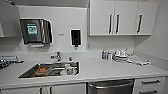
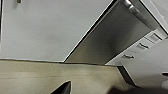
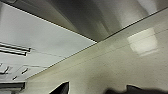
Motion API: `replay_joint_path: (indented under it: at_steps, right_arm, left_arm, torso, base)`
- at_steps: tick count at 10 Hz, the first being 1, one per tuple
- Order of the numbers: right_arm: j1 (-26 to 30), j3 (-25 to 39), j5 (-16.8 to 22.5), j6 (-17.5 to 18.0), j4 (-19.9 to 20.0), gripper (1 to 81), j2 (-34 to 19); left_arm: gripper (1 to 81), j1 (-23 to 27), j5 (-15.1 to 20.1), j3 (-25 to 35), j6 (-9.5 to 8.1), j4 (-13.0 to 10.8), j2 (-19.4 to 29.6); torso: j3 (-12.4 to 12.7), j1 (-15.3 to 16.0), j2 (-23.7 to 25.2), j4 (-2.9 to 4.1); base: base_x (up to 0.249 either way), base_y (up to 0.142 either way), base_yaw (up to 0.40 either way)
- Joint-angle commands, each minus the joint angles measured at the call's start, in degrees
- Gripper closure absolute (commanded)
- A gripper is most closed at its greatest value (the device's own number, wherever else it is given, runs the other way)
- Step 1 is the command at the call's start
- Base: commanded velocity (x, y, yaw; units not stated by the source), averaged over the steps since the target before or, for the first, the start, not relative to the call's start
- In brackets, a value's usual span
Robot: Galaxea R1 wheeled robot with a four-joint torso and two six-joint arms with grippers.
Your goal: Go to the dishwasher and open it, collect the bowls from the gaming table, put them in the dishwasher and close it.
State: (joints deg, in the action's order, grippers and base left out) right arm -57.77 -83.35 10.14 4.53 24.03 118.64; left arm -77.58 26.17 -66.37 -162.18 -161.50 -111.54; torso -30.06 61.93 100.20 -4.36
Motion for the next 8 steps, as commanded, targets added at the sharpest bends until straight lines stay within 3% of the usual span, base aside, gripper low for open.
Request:
replay_joint_path:
  at_steps: [1, 7, 8]
  right_arm:
    - [9.28, 2.32, 2.43, 0.04, 5.32, 1.0, -3.29]
    - [23.43, 4.78, 7.7, 0.3, 14.56, 1.0, -5.4]
    - [26.32, 4.17, 9.45, 2.04, 15.44, 1.0, -5.31]
  left_arm:
    - [1.0, 4.14, 8.19, 3.52, -2.82, -3.5, 2.28]
    - [1.0, 4.23, 8.1, 4.66, -2.82, -3.5, 1.32]
    - [1.0, 4.23, 8.1, 4.75, -2.82, -3.5, 1.14]
  torso:
    - [0.0, 0.0, 0.0, 0.0]
    - [-0.02, 0.02, 0.0, 0.0]
    - [-0.02, 0.02, 0.0, 0.0]
  base:
    - [0.0, 0.0, 0.0]
    - [0.0, 0.0, 0.0]
    - [0.0, 0.0, 0.0]
